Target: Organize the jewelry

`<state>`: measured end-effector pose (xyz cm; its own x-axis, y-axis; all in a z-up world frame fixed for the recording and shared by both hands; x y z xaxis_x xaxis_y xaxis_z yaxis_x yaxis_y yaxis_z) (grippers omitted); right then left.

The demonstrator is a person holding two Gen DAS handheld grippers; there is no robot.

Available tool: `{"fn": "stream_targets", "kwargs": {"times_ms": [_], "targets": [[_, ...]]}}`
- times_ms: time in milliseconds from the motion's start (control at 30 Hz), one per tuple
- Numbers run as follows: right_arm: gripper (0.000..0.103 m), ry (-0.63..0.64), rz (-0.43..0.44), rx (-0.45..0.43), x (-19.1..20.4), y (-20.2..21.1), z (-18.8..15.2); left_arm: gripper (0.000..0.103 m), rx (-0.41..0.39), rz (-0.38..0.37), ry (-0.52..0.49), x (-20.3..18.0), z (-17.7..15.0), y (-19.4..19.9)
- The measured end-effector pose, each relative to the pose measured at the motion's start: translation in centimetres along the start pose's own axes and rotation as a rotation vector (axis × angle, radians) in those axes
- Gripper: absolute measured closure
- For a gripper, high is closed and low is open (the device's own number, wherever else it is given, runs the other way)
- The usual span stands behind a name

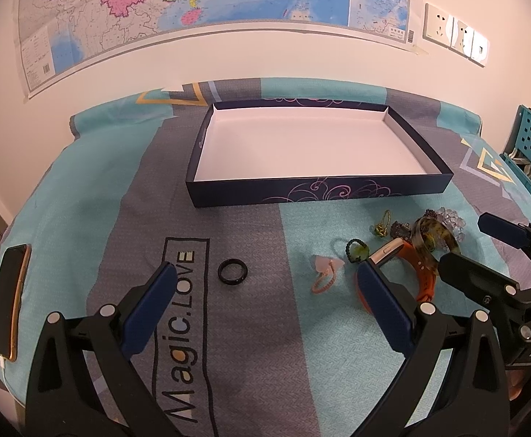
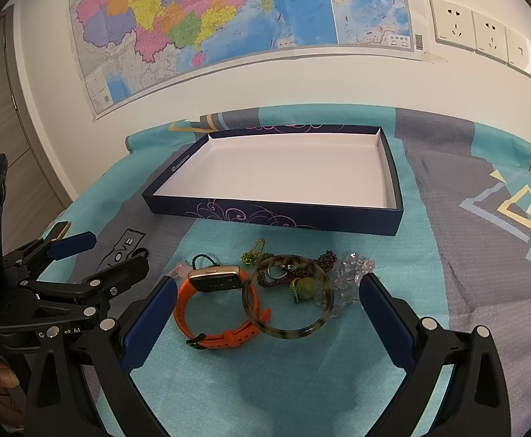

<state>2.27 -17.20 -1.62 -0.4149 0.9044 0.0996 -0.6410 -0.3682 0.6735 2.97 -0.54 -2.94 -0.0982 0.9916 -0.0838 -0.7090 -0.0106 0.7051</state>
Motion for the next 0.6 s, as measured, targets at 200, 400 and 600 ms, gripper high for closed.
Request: {"fn": "stream_targets", "kwargs": {"times_ms": [200, 400, 600], "targets": [[0.006, -0.002, 0.000, 0.000, 0.04, -0.01, -0.08, 0.006, -0.001, 0.002, -0.002, -0.09, -0.06, 0.10], [0.006, -0.004, 0.003, 0.000, 0.07, 0.00, -0.15, 0.006, 0.001, 0.001, -0.004, -0.20, -0.33, 0.00], [0.006, -0.008, 0.007, 0.002, -0.01, -0.04, -0.20, 0.006, 0.002, 0.002, -0.006, -0.26, -0.48, -0.06]]}}
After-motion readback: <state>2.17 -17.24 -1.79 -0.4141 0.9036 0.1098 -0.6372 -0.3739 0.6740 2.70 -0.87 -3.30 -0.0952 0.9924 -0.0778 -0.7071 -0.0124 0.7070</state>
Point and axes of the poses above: each gripper's, at about its wrist camera, not at the fingertips, and y roughly against the way its jaws point, x to its left, z to its top, the point moved 4 cm from there along -y, roughly the way its jaws point, and after that the axes turned 8 degrees about y, right-handed, at the moved point
